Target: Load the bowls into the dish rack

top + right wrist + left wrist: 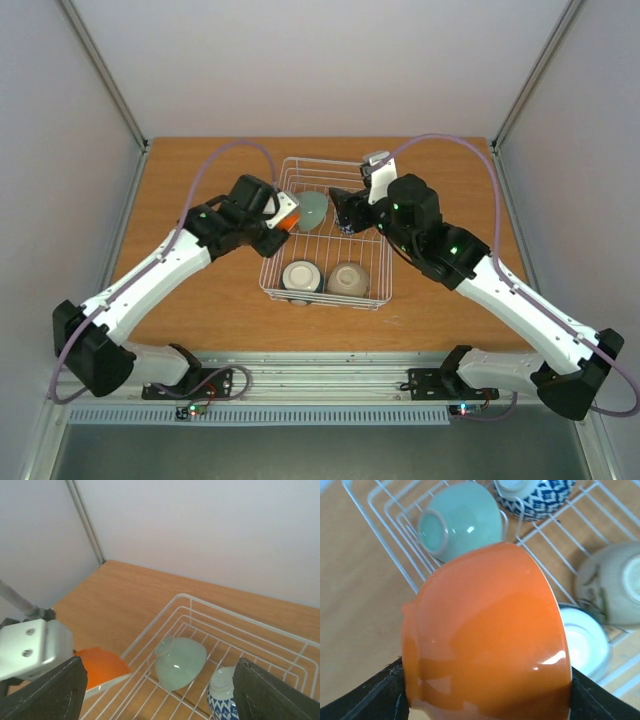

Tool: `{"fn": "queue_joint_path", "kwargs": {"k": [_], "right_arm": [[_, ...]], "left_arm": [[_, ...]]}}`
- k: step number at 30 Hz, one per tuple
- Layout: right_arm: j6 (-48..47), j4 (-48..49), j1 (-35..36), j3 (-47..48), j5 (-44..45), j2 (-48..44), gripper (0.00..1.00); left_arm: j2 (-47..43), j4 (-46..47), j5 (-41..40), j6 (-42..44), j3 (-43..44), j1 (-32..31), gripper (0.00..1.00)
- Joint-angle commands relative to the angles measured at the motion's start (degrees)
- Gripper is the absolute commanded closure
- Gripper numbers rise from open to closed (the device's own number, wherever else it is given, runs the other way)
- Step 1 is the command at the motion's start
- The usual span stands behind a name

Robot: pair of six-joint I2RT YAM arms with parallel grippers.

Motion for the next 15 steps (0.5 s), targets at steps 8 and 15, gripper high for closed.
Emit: {"fn": "queue_joint_path", "kwargs": {"k": [8, 15], "right_arm": [[1.5, -2.3, 0.2, -4.2, 3.1, -6.1, 0.21], [1.0, -3.1, 0.2, -5.7, 5.0, -9.6, 0.21]], "left_arm": [[5.7, 21.8, -25.0, 11.4, -2.2, -9.4, 0.99], [11.6, 21.2, -24.2, 11.1, -2.3, -16.8, 1.0]]}}
